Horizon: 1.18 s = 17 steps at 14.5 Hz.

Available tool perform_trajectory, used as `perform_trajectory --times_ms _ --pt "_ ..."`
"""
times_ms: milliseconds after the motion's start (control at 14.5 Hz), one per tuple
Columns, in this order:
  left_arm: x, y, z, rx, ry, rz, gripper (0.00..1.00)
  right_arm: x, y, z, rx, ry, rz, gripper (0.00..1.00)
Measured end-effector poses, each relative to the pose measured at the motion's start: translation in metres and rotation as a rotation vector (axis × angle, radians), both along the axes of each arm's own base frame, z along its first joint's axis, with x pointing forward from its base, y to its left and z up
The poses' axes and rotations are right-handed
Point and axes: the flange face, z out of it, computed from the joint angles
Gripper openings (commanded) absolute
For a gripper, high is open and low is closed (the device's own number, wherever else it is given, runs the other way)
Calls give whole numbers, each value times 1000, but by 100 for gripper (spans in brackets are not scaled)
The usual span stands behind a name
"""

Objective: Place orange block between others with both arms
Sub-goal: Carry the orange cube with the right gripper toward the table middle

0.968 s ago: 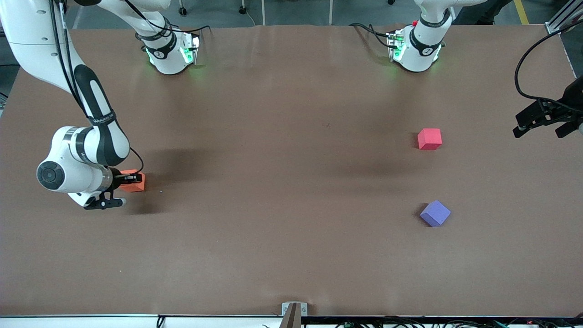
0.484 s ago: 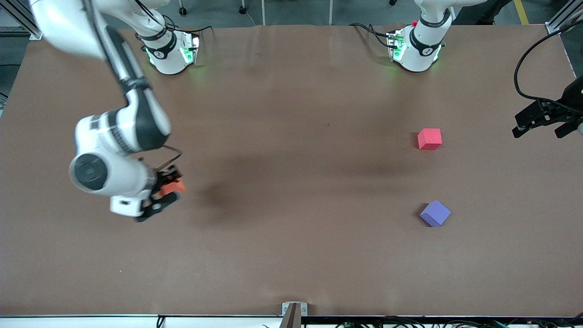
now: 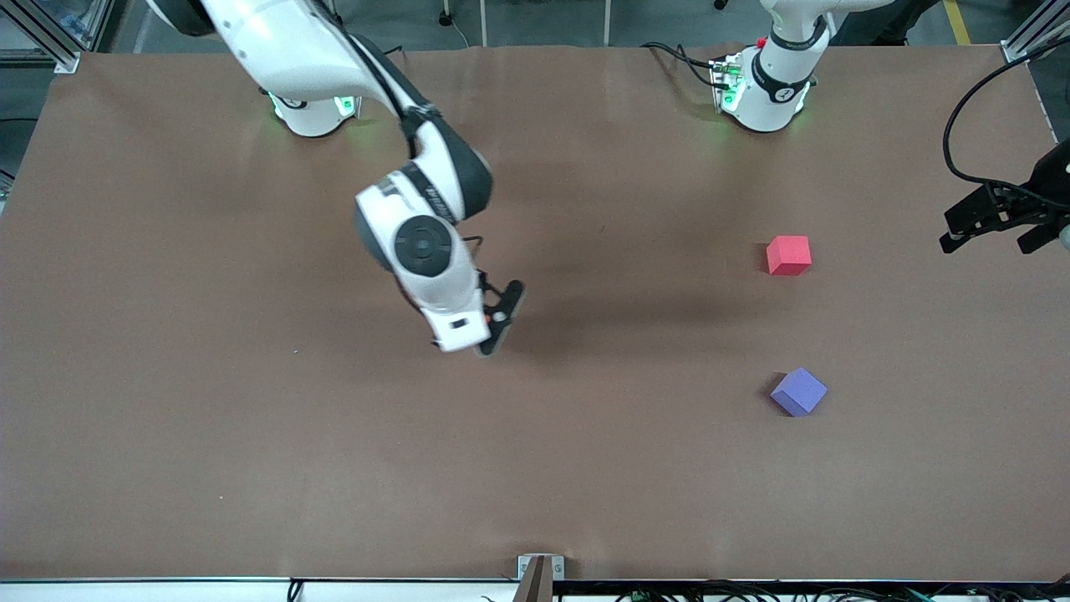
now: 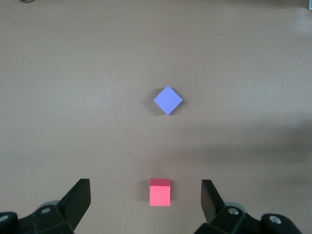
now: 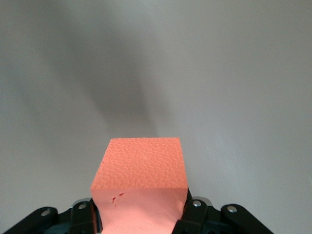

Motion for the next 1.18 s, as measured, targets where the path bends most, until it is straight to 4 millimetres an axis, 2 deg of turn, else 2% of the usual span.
perform_trajectory --times_ms 207,415,484,622,691,761,899,1176 --pt "0 -1 0 0 0 -1 100 -19 58 -20 15 -22 133 28" --pt "0 -2 0 0 0 -4 100 -53 110 -48 -46 -63 271 28" --pt "0 -2 0 0 0 -4 100 -64 123 -60 -76 -76 311 29" --pt "0 -2 0 0 2 -4 100 -74 132 -80 -114 -82 347 32" --pt "0 -2 -1 0 7 -4 100 -73 130 -86 -122 -81 348 40" --pt "1 -2 -3 0 13 -3 100 -70 129 -89 -126 -83 345 56" --pt "4 -2 -12 -1 30 -3 100 -67 128 -87 -121 -91 340 100" --pt "10 -1 -32 -2 87 -4 100 -74 135 -89 -118 -93 337 100"
